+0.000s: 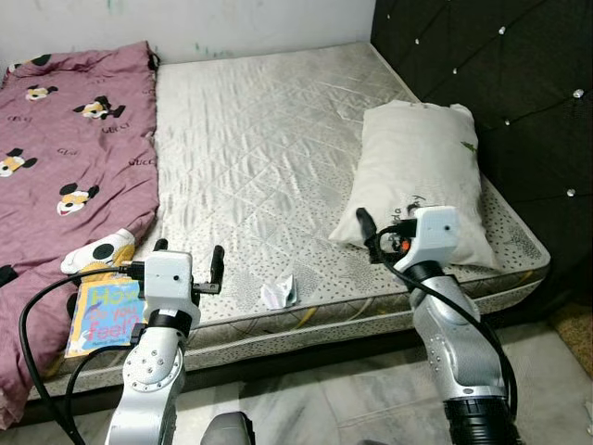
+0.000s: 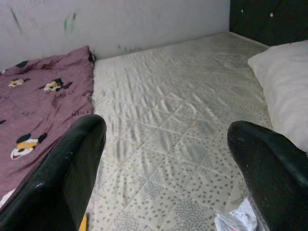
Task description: Clean up the room
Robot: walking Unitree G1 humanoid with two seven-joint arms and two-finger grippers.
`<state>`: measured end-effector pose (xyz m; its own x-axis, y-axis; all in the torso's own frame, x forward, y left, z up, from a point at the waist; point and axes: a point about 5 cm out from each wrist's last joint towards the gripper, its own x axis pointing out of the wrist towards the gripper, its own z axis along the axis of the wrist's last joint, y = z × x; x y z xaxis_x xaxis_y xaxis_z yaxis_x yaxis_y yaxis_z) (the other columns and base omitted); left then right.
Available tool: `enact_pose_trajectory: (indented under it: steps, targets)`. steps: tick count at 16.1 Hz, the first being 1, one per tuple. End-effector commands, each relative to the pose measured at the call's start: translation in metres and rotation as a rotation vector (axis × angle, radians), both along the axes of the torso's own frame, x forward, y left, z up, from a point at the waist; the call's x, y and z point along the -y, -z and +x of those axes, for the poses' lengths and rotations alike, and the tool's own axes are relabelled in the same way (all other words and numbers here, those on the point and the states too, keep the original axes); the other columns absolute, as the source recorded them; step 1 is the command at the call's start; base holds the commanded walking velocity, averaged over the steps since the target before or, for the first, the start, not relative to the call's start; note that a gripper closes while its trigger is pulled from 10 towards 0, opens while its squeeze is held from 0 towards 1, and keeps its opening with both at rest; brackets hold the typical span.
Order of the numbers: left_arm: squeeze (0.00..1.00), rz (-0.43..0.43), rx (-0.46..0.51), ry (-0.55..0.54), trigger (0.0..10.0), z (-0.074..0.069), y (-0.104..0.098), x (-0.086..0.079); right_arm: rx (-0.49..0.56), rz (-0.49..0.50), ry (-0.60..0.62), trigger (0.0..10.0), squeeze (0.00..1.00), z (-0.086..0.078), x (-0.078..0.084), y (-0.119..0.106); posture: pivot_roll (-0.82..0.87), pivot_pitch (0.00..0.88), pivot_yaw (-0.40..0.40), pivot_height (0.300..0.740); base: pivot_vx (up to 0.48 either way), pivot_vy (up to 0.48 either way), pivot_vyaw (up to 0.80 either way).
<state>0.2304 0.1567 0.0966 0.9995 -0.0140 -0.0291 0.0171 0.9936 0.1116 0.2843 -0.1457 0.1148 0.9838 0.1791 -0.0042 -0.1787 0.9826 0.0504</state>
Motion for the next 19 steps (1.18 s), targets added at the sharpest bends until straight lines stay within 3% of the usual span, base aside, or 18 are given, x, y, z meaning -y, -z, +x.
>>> enact_pose_trajectory:
  steps: [1, 4, 9, 15, 19]
  targets:
    - [0.00, 0.016, -0.003, -0.009, 10.0, 0.000, -0.001, -0.003, 0.011, -0.014, -0.004, 10.0, 0.00, 0.001, -0.003, -0.002, 0.01, 0.033, 0.029, 0.740, 0.000, 0.000, 0.80]
    - [0.00, 0.026, 0.004, -0.011, 10.0, 0.003, -0.002, -0.004, 0.005, 0.001, 0.012, 10.0, 0.00, 0.001, -0.003, 0.000, 0.01, 0.032, 0.032, 0.740, 0.000, 0.000, 0.80]
    - [0.00, 0.031, 0.003, -0.002, 10.0, 0.007, -0.002, -0.002, 0.007, 0.018, 0.037, 10.0, 0.00, 0.004, -0.002, 0.000, 0.01, 0.026, 0.045, 0.740, 0.000, 0.000, 0.00]
    - [0.00, 0.007, 0.004, -0.082, 10.0, 0.004, 0.003, -0.001, -0.007, -0.015, -0.045, 10.0, 0.00, 0.016, -0.007, -0.001, 0.03, 0.022, -0.044, 0.740, 0.000, 0.000, 0.00]
    - [0.00, -0.001, -0.001, -0.099, 10.0, 0.001, 0.005, -0.001, -0.006, -0.014, -0.073, 10.0, 0.00, 0.019, -0.014, -0.003, 0.02, 0.024, -0.049, 0.740, 0.000, 0.000, 0.00]
